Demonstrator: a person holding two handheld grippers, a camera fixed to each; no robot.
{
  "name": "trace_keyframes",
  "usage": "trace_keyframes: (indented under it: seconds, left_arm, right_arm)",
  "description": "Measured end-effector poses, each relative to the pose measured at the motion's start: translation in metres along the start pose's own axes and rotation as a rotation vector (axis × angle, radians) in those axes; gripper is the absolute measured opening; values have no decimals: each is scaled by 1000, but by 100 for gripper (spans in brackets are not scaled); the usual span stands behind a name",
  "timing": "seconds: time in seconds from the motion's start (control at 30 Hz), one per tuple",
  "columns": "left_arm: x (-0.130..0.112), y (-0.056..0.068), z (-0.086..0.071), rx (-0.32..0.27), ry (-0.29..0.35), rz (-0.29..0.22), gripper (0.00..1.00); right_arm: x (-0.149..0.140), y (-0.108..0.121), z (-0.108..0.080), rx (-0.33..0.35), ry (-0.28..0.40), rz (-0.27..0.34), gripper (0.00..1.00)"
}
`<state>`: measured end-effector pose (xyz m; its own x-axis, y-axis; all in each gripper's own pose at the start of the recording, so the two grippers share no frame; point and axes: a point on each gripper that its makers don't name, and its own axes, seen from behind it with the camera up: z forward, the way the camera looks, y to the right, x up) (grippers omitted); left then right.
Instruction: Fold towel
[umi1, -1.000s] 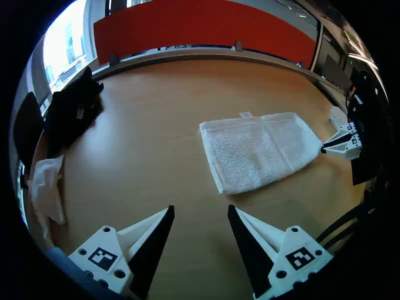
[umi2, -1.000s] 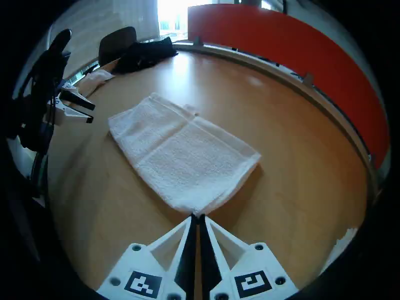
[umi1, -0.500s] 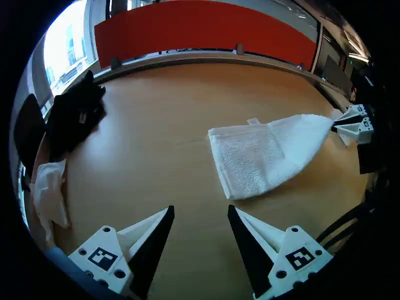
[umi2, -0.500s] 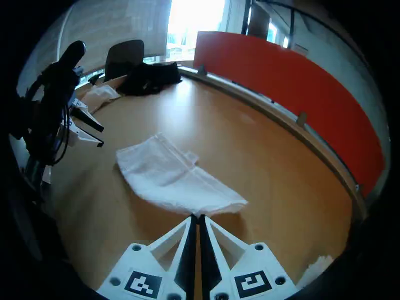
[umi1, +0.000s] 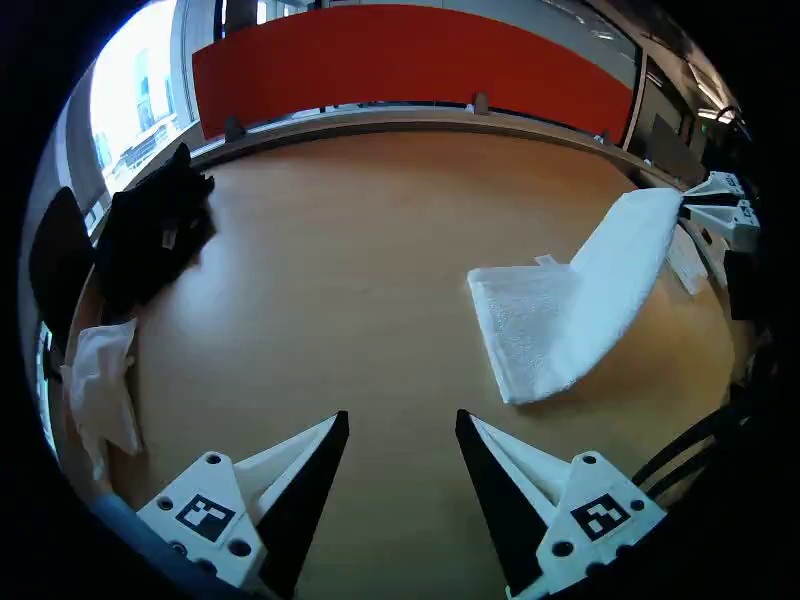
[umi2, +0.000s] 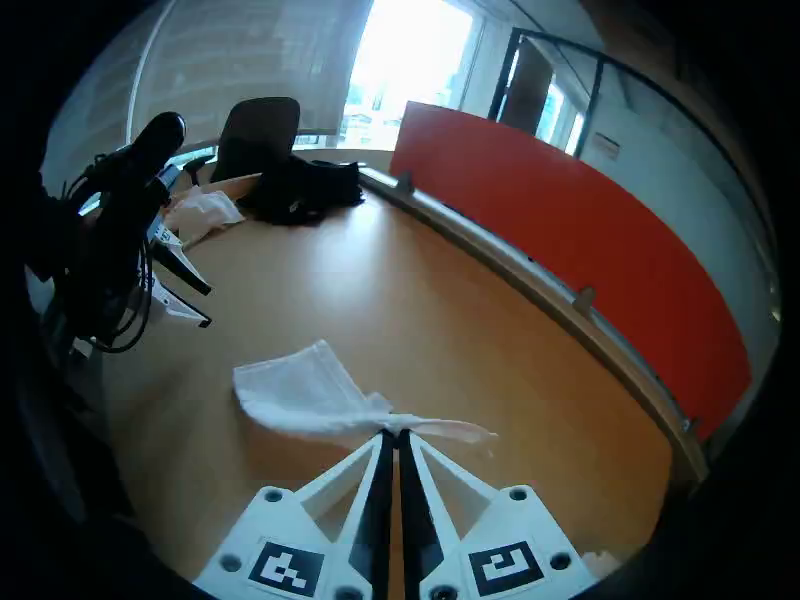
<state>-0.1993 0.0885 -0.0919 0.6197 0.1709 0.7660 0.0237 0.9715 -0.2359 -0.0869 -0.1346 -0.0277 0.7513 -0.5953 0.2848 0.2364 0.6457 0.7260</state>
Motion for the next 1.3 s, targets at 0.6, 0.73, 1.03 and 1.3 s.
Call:
trace_keyframes:
  seconds: [0.6, 0.73, 1.03, 1.3]
  left_arm:
    - [1, 5, -2, -1, 4, -13, 79]
    - [2, 6, -2, -3, 7, -15, 79]
    - [3, 7, -5, -4, 12, -21, 79]
    - [3, 5, -8, -2, 15, -31, 79]
  right_arm:
    - [-6, 7, -5, -7, -7, 8, 4]
    - [-8, 2, -2, 4, -9, 9, 4]
    - [-12, -15, 13, 48, -15, 14, 4]
    - [-15, -36, 29, 96, -23, 25, 4]
